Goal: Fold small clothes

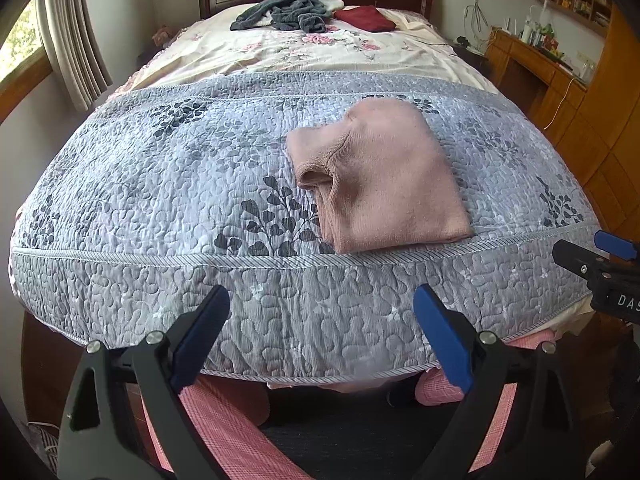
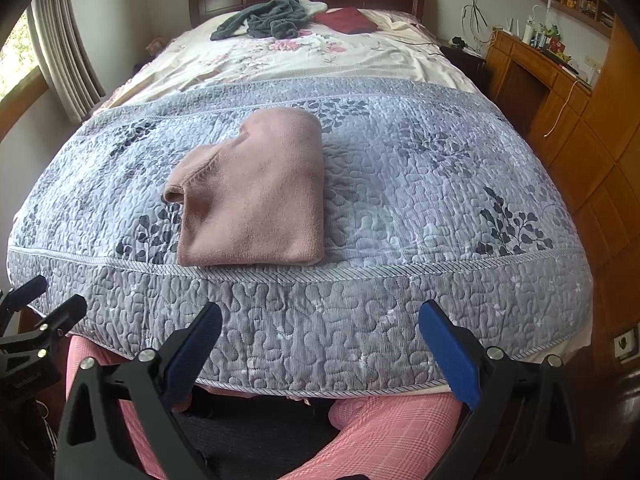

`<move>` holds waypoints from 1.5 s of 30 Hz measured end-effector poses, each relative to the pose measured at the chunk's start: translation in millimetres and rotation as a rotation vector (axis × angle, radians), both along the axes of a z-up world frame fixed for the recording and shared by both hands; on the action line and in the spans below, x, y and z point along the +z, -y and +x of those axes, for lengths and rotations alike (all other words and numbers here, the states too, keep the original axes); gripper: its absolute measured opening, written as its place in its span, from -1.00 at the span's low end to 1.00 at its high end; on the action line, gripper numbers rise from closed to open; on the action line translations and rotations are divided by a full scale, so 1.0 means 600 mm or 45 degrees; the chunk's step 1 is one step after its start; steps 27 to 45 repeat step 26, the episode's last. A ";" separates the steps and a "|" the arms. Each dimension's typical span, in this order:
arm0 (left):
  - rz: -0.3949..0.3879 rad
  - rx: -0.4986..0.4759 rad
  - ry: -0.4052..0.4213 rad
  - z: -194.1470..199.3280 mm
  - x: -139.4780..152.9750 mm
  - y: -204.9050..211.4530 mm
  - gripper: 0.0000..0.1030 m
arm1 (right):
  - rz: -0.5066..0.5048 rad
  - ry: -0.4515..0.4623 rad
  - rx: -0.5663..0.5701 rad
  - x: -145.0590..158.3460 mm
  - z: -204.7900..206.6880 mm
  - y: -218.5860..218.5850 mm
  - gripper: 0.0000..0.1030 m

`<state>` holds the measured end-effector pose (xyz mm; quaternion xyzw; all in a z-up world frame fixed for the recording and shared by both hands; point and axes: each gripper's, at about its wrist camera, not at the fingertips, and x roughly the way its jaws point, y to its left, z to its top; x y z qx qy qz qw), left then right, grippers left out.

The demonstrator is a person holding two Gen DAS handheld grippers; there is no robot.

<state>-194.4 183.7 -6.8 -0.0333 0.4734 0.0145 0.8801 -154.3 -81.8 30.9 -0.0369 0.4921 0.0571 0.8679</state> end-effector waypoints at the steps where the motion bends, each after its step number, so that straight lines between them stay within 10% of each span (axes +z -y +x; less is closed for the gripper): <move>1: 0.003 0.000 -0.003 0.002 -0.002 0.002 0.80 | 0.003 -0.004 -0.002 -0.002 0.001 0.000 0.92; 45: 0.025 0.007 -0.027 0.015 -0.018 0.014 0.80 | -0.020 0.025 -0.004 -0.009 0.020 0.000 0.92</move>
